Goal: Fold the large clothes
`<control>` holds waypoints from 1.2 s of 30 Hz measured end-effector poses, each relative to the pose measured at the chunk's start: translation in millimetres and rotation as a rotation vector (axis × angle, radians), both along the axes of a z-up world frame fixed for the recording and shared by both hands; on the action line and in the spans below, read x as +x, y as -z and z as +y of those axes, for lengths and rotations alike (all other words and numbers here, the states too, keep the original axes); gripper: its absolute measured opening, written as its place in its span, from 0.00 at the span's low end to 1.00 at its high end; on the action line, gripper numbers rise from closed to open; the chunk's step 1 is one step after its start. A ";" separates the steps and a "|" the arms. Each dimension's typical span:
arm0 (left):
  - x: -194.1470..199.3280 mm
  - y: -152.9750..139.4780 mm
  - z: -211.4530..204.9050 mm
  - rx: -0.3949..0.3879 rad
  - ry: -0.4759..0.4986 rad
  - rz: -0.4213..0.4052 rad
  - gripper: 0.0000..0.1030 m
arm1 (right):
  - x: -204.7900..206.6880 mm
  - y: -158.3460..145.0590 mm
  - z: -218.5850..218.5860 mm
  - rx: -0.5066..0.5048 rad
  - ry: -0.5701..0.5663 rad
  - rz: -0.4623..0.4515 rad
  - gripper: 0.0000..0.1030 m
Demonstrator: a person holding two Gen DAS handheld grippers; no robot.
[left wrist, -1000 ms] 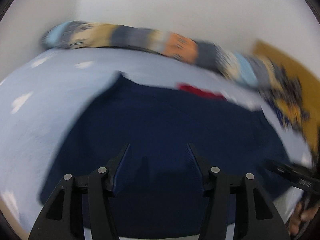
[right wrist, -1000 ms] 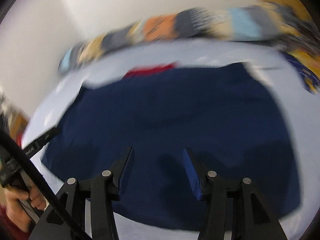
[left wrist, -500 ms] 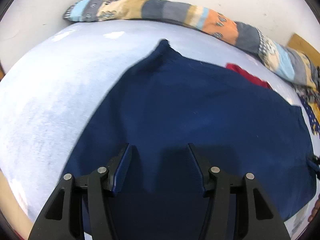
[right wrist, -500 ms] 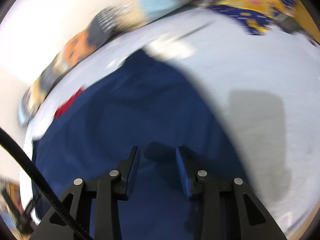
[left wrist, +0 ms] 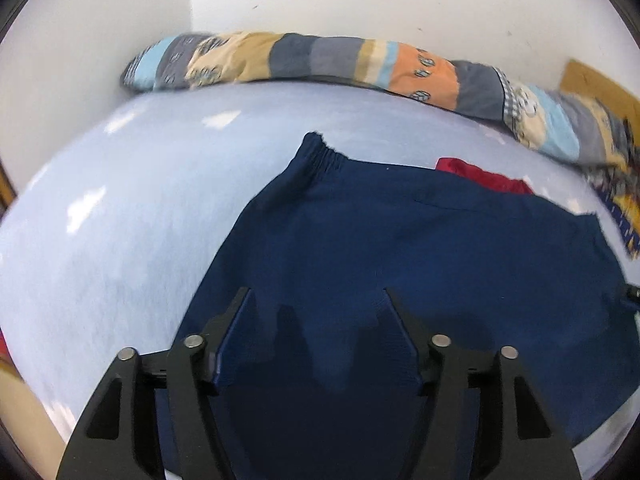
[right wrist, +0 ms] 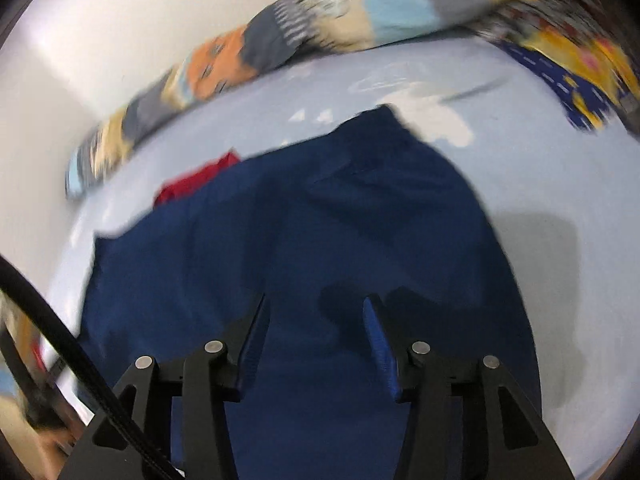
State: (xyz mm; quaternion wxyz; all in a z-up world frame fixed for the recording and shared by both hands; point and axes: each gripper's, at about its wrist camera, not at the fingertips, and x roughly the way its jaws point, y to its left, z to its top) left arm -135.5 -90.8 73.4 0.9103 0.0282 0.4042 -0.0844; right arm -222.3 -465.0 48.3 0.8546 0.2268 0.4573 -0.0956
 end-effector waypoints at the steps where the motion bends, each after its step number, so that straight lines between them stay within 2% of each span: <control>1: 5.9 2.2 -2.8 0.014 0.008 0.004 0.65 | 6.6 4.4 0.8 -0.023 -0.022 0.017 0.51; 3: 20.2 9.5 -6.0 0.036 0.003 0.026 0.65 | 12.0 14.9 -8.5 -0.027 -0.020 0.048 0.51; 6: 48.9 26.4 -6.4 0.056 -0.021 0.087 0.65 | 15.6 21.4 -29.0 0.030 0.014 0.050 0.51; 10: 61.5 34.5 -2.6 0.062 -0.080 0.122 0.65 | 12.4 12.5 -62.8 -0.018 0.149 0.081 0.51; 11: 60.6 33.4 -5.2 0.080 -0.078 0.117 0.65 | 6.6 10.1 -76.1 0.002 0.191 0.075 0.51; 13: 55.2 28.1 -15.3 0.101 -0.041 0.100 0.65 | -2.9 4.3 -94.2 0.068 0.230 0.036 0.52; 18: 32.7 10.0 -49.2 0.068 0.105 0.060 0.65 | -32.4 -3.4 -123.0 0.148 0.303 -0.023 0.59; 22: 13.6 5.9 -78.8 0.089 0.208 0.034 0.65 | -42.6 6.0 -125.3 0.193 0.287 -0.002 0.59; 26: -3.9 14.7 -105.9 0.117 0.294 0.055 0.65 | -42.9 14.8 -116.9 0.198 0.252 0.026 0.59; 32: -13.9 24.0 -118.9 0.156 0.352 0.070 0.65 | -68.8 24.8 -117.1 0.287 0.264 0.014 0.59; 36: -17.7 19.9 -117.1 0.130 0.356 0.077 0.66 | -98.1 28.9 -115.0 0.321 0.291 0.009 0.59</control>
